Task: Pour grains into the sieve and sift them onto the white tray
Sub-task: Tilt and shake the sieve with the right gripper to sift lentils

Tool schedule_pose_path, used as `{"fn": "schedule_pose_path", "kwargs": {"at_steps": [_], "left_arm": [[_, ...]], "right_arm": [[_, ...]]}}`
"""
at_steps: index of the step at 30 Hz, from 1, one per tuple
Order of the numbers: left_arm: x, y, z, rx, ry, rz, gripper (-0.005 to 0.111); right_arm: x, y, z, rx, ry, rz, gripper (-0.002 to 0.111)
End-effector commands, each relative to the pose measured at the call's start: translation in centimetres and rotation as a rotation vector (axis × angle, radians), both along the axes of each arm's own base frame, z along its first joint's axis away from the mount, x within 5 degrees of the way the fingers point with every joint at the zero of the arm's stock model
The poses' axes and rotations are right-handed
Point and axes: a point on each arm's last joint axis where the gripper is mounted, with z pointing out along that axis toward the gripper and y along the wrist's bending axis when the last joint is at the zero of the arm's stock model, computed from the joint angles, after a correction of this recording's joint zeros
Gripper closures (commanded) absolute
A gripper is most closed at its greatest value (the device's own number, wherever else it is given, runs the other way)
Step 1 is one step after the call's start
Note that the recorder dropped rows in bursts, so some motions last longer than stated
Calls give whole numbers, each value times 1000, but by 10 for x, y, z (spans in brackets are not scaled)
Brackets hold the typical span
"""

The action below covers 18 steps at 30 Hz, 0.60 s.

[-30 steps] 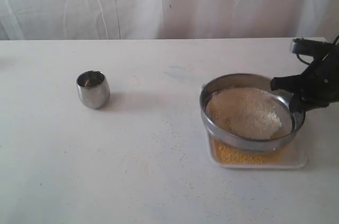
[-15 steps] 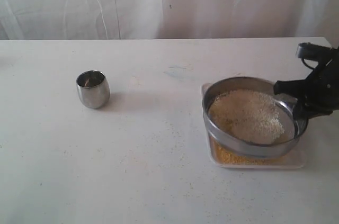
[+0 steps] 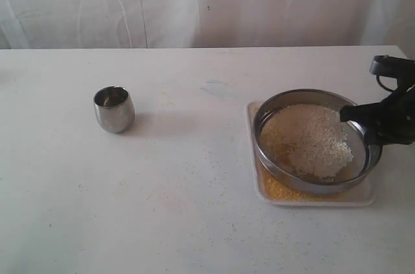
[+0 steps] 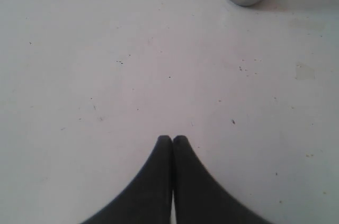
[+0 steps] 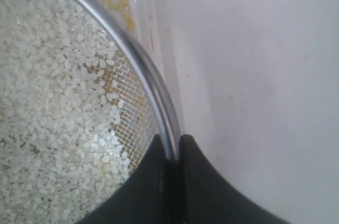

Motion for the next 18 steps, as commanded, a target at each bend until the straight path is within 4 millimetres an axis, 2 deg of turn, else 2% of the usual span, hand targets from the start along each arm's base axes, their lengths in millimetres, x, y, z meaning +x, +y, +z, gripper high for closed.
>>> {"fn": "schedule_pose_path", "kwargs": {"at_steps": [1, 11, 15, 18], "left_arm": [[-1, -1, -4, -9, 32, -7, 107], [-1, -1, -4, -9, 32, -7, 107], [-1, -1, -4, -9, 32, -7, 107], [-1, -1, -4, -9, 32, -7, 107]], "right_arm": [[0, -1, 24, 6, -120, -31, 108], [-15, 2, 63, 21, -207, -26, 108], [-17, 2, 69, 19, -225, -26, 108], [-7, 0, 69, 3, -273, -36, 108]]}}
